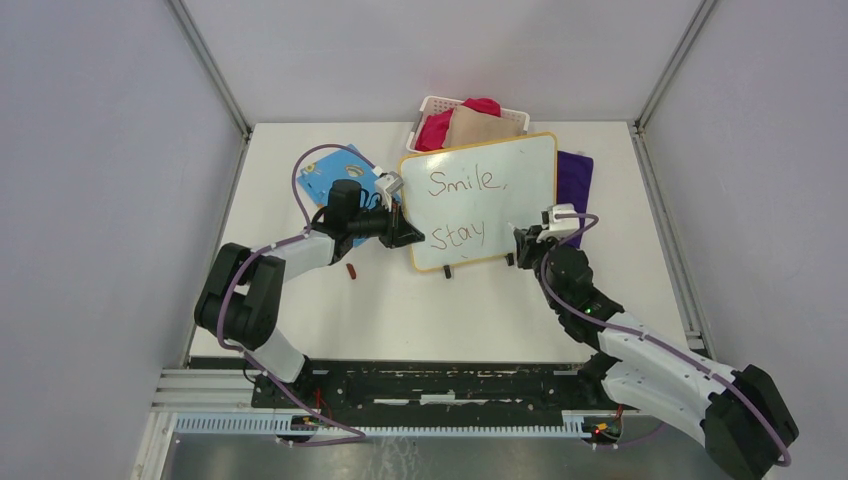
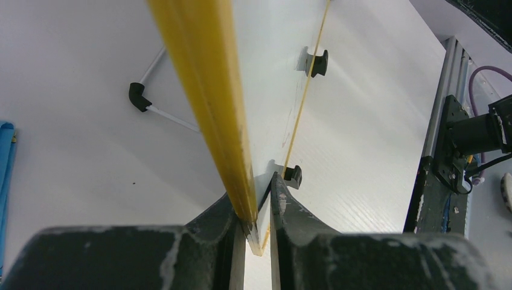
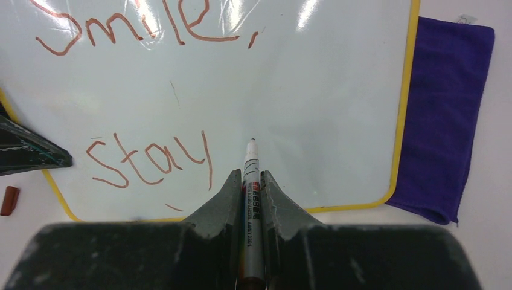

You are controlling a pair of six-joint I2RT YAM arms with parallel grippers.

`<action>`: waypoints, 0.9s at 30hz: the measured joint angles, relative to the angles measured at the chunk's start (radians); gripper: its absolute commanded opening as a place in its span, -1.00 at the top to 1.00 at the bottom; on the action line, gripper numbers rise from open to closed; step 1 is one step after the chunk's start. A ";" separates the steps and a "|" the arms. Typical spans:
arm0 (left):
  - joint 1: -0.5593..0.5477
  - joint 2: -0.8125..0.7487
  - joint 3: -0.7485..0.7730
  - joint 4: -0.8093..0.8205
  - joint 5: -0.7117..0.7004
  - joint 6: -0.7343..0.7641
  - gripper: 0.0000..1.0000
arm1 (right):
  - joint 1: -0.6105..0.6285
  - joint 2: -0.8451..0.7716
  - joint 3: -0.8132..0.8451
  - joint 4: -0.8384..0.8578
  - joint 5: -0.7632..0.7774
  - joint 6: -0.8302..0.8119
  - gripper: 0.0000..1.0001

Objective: Write a sentence on the whiteboard

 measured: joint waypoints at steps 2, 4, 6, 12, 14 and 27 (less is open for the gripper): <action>0.000 0.000 0.000 0.000 -0.001 0.000 0.96 | -0.005 0.010 -0.001 0.024 -0.021 0.013 1.00; 0.000 0.000 0.000 0.000 -0.003 0.000 0.96 | -0.007 0.022 -0.003 0.055 -0.043 0.020 1.00; 0.000 0.001 0.001 0.000 -0.003 0.000 0.96 | -0.007 0.035 -0.010 0.093 -0.063 0.020 1.00; 0.000 0.010 0.009 -0.004 -0.003 0.000 0.96 | -0.007 0.059 -0.035 0.167 -0.089 -0.011 1.00; 0.000 0.015 0.013 -0.004 -0.002 0.000 0.96 | -0.008 0.069 -0.035 0.182 -0.090 -0.024 1.00; 0.000 0.021 0.018 -0.004 -0.001 0.000 0.96 | -0.009 0.128 -0.021 0.195 -0.071 -0.053 1.00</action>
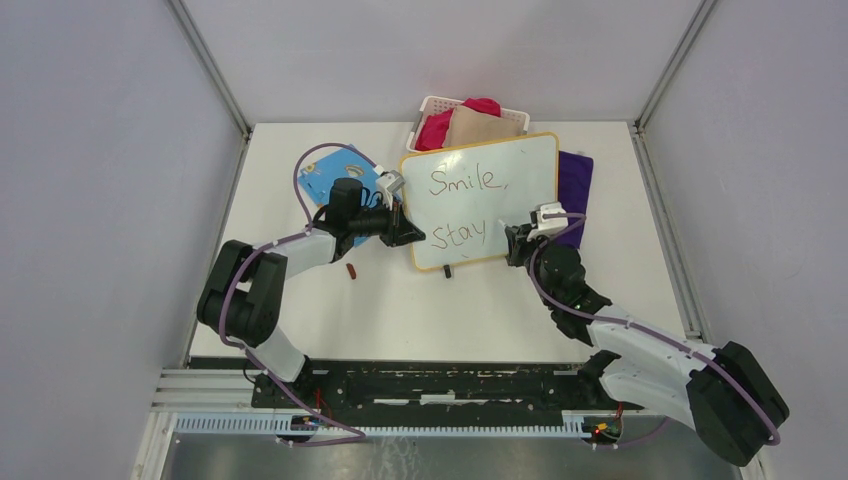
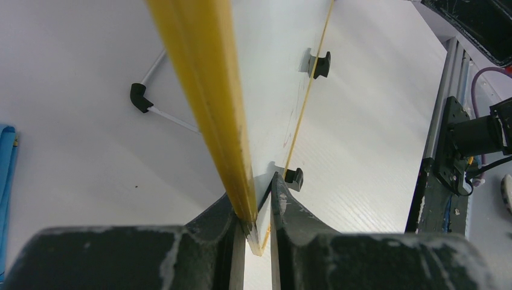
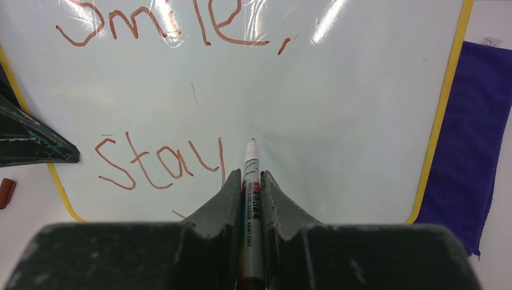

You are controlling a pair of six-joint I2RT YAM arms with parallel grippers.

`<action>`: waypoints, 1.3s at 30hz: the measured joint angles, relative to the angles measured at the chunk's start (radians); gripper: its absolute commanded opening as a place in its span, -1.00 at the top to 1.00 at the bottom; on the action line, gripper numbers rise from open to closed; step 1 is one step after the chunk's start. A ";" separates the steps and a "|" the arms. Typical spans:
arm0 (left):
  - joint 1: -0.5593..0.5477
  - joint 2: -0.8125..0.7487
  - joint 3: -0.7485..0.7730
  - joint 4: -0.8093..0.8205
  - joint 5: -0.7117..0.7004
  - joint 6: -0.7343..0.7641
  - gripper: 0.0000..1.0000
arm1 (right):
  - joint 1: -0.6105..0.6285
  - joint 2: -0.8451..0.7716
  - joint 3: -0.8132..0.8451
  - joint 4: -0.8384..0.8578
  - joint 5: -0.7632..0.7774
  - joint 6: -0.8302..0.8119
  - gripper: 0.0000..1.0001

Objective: Write a sentence on the whiteboard

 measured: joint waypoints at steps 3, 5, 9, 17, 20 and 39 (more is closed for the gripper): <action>0.000 0.000 0.000 0.000 0.000 0.000 0.97 | 0.000 0.000 0.011 -0.006 0.011 -0.004 1.00; 0.000 0.000 0.000 0.000 0.000 0.000 0.96 | 0.000 0.000 0.013 -0.006 0.014 -0.010 1.00; 0.000 0.000 0.000 -0.001 0.000 0.000 0.96 | 0.000 0.004 0.013 -0.008 0.017 -0.018 1.00; 0.000 0.000 0.002 -0.003 0.000 0.000 0.96 | -0.001 0.027 0.032 -0.022 0.016 -0.030 1.00; 0.000 0.001 0.004 -0.006 0.000 0.000 0.96 | -0.001 0.039 0.051 -0.023 0.016 -0.035 1.00; 0.000 0.003 0.007 -0.010 0.000 0.000 0.96 | -0.001 0.089 0.114 -0.028 0.008 -0.050 1.00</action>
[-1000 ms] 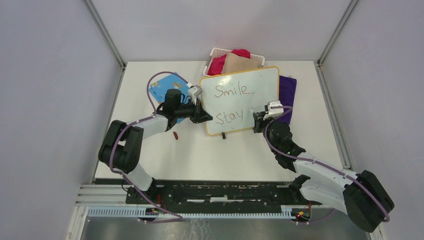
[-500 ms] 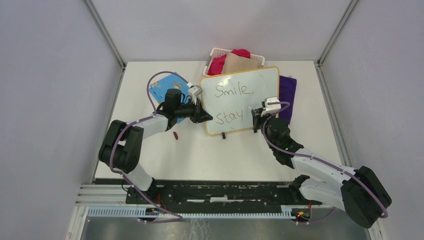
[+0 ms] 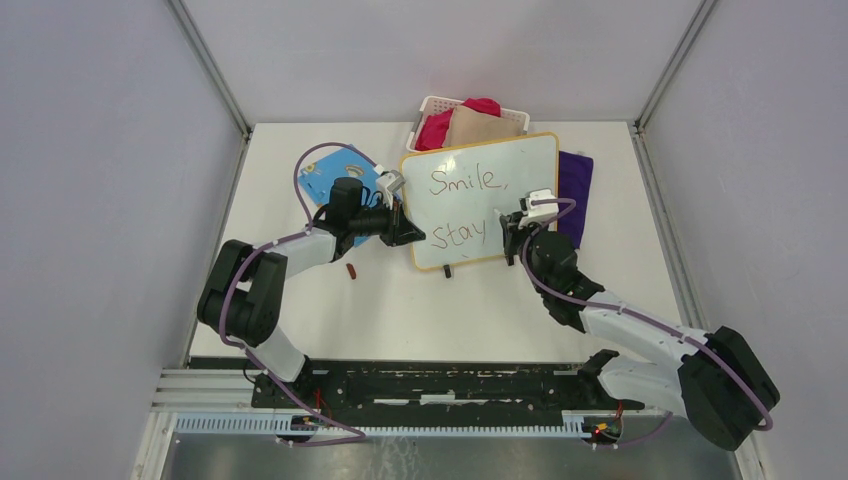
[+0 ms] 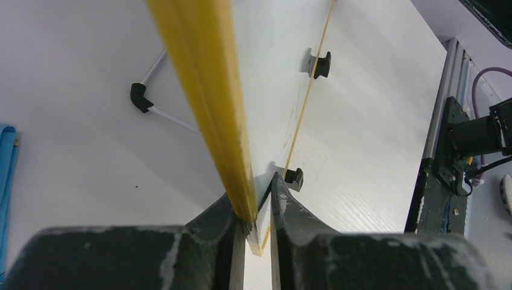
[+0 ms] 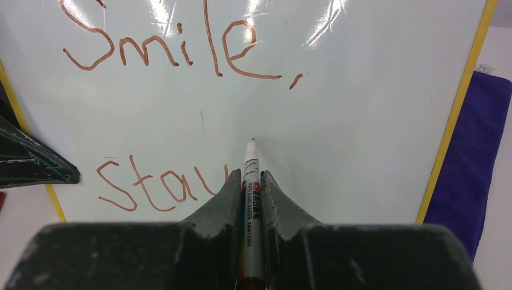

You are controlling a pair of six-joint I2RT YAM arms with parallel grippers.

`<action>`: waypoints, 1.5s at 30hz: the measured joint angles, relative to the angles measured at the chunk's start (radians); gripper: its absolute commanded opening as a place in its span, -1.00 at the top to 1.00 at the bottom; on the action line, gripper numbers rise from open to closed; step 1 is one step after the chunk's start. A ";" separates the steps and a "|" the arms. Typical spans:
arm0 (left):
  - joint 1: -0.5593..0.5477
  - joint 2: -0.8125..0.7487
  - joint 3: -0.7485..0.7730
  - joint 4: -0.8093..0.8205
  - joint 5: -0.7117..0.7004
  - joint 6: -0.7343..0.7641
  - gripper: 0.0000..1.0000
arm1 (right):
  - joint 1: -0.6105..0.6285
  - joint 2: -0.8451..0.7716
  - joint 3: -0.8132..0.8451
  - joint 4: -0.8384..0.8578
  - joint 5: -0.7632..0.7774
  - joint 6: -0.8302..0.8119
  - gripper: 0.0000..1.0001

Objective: Write a sentence on the whiteboard

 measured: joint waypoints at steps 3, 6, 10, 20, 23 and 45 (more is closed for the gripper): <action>0.000 0.000 0.000 0.000 0.000 0.000 0.97 | 0.000 0.008 0.001 0.000 0.000 -0.001 1.00; 0.000 0.000 0.000 0.000 0.000 0.000 0.96 | 0.000 0.019 0.002 0.000 0.000 -0.001 1.00; 0.000 0.000 0.000 0.000 0.000 0.000 0.97 | 0.000 0.031 0.010 0.001 0.002 -0.001 1.00; 0.000 0.000 0.000 -0.001 -0.001 0.000 0.96 | 0.001 0.032 0.009 0.003 0.005 -0.001 1.00; 0.000 0.000 0.000 -0.001 -0.001 0.000 0.96 | 0.001 0.023 -0.008 0.008 0.003 0.000 1.00; 0.000 0.000 0.001 -0.001 -0.001 0.000 0.96 | 0.027 -0.057 -0.226 -0.011 -0.042 0.064 1.00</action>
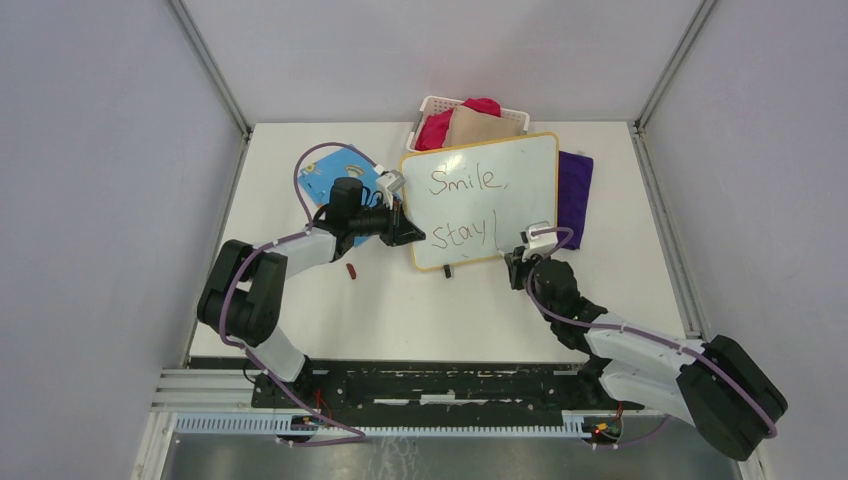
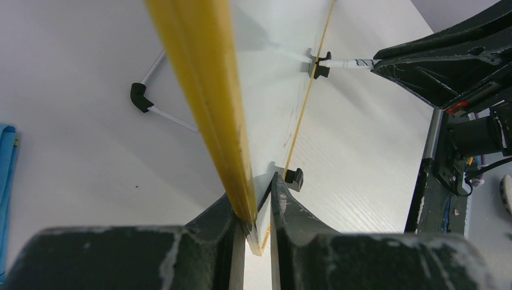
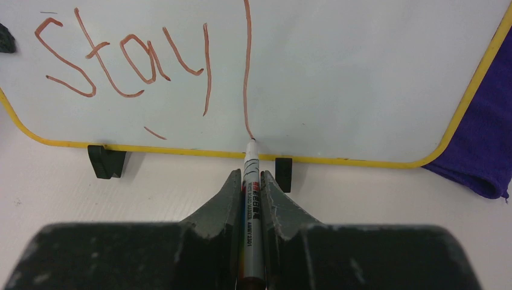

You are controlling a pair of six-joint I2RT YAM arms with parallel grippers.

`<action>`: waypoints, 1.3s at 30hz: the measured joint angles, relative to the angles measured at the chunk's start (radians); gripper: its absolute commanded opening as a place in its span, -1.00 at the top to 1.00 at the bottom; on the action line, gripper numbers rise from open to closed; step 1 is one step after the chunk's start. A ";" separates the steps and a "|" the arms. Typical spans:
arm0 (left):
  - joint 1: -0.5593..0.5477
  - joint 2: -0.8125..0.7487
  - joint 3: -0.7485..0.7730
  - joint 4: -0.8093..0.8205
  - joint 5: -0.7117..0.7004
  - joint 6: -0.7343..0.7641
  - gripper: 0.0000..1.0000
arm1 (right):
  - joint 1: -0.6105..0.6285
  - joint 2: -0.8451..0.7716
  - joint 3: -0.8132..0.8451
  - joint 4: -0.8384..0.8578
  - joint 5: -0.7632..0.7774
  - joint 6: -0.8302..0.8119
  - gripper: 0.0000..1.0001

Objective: Write a sentence on the whiteboard

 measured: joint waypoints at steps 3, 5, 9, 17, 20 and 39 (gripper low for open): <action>0.000 0.000 0.000 0.000 0.000 0.000 0.96 | 0.000 -0.016 -0.001 -0.011 0.001 0.000 1.00; 0.000 0.000 0.000 0.000 0.000 0.000 0.96 | 0.000 -0.039 0.000 -0.015 0.006 0.000 1.00; 0.000 0.000 0.000 0.000 0.000 0.000 0.96 | 0.000 -0.071 0.029 -0.024 0.032 -0.004 1.00; 0.000 0.000 0.001 -0.002 0.000 0.000 0.97 | -0.021 -0.043 0.145 -0.029 0.061 -0.008 1.00; 0.000 0.000 0.001 -0.002 0.000 0.000 0.96 | -0.027 -0.016 0.169 -0.036 0.062 -0.007 1.00; 0.000 0.000 0.003 -0.005 0.000 0.000 0.96 | -0.029 0.038 0.171 -0.072 0.061 0.004 1.00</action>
